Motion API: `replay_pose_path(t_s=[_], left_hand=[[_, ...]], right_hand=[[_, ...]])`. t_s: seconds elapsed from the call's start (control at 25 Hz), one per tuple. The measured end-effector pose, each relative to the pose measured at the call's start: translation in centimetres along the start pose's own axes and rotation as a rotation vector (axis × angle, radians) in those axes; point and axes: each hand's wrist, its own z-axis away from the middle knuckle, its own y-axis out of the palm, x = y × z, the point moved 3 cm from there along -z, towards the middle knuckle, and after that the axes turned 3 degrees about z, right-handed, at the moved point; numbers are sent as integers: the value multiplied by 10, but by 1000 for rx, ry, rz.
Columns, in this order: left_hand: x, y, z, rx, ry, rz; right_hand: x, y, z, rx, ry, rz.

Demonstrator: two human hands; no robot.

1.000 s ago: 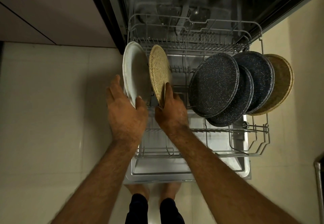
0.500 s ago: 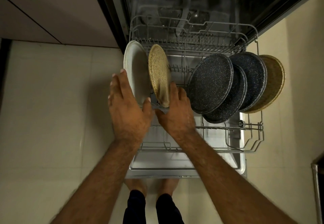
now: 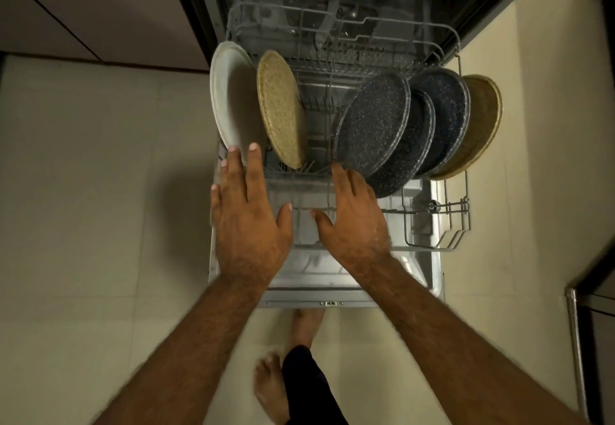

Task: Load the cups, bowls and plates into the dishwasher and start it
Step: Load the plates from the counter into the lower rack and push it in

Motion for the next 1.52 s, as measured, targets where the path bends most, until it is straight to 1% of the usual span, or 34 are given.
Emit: replay_pose_path(t_s=[0.2,0.32,0.4,0.48,0.56,0.6,0.76,0.84,0.92,1.28,1.4,1.52], left_hand=[[-12,24,43,63,52,-6],[-17,37,68,105,98,2],[-16,50,78,180,110,-34],[-14,67,82,290,122,-43],[-13,84,81,376,161,-46],[-15,90,79,385,188,-62],[-23,93,67,298,227,-207],[-26,93,64,304,215,-259],[-29,93,60,319,192,-261],[-46,88,5,381,28,-88],[-52,87,-23,424,-17,-77],[-56,89,-51,419,-42,-42]], right_hand=[[-29,21,48,-23,49,-16],[-40,28,69,-64,-32,13],[-47,32,76,-65,-73,91],[-52,36,79,-37,-52,145],[-56,41,78,-31,-4,124],[-57,44,76,-32,9,105],[-64,61,62,-55,-4,82],[-66,66,58,-68,1,79],[-66,66,54,-61,-5,78],[-62,42,3,-53,2,9],[-60,36,-20,-28,-1,11],[-60,30,-48,-30,6,-22]])
